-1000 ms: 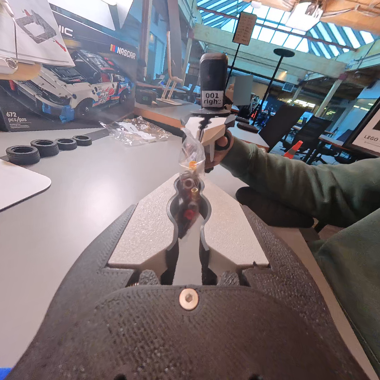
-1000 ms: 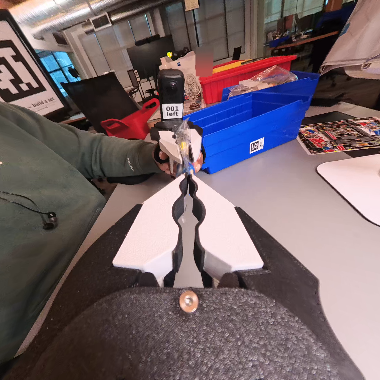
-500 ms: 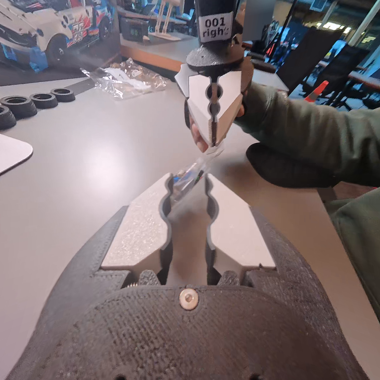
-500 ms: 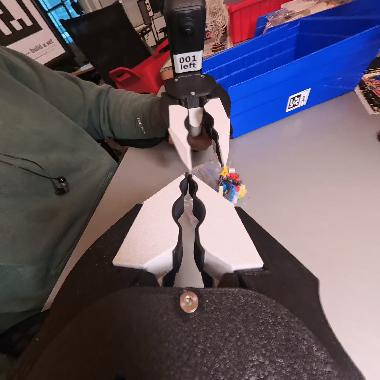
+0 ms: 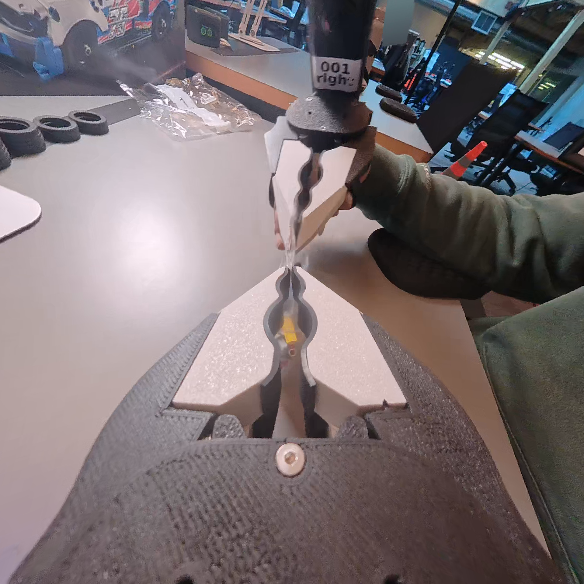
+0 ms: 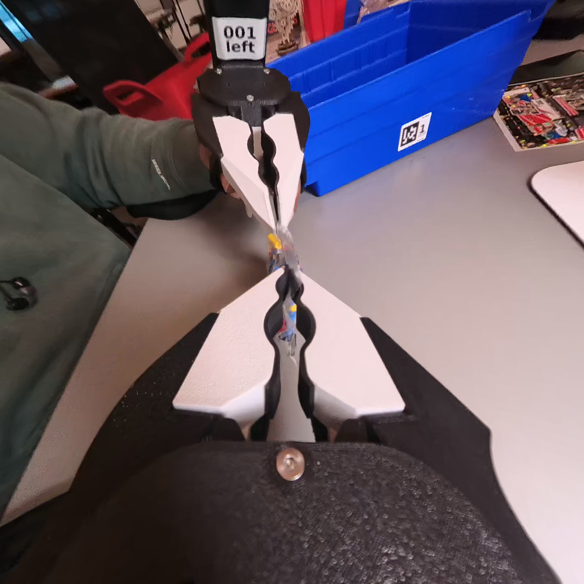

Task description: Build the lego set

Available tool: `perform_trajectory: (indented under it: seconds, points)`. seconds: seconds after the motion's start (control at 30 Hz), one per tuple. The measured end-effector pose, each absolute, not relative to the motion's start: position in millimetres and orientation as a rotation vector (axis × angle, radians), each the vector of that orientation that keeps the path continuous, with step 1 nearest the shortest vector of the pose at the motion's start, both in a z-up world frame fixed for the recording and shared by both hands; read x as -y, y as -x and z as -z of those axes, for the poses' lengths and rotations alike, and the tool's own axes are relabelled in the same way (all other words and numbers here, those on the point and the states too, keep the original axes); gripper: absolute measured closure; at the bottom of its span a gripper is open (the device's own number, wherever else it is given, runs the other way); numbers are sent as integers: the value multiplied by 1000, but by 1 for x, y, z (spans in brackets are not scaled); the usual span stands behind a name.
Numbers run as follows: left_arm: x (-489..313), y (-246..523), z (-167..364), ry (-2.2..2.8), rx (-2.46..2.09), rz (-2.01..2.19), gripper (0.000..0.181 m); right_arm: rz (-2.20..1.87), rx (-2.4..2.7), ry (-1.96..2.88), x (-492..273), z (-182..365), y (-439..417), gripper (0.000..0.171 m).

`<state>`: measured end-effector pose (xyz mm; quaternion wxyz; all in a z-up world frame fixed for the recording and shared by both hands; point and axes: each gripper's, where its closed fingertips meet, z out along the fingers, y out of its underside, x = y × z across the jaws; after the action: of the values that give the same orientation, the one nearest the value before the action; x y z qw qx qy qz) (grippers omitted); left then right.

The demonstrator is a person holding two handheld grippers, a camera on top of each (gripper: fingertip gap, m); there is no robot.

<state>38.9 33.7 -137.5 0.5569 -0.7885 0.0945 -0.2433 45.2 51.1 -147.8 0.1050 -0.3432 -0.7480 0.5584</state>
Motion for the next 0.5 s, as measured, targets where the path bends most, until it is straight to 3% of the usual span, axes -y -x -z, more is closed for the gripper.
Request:
perform_trajectory:
  seconds: [0.13, 0.23, 0.4, 0.5]
  points:
    - [-36, -36, 122, 1785, -176, 585, 173, -1722, 2160, 998, -58, 131, -48, 171]
    - [-33, -32, 102, 1740, -217, 438, 139, -1680, 2070, 1189, -91, 137, -40, 171]
    - [5, 9, 27, 1720, -192, 151, 135, -1430, 1965, 1481, -141, 172, -22, 171]
    - [52, 49, 28, 1904, -133, 13, 131, -1256, 1917, 1521, -160, 181, -12, 156]
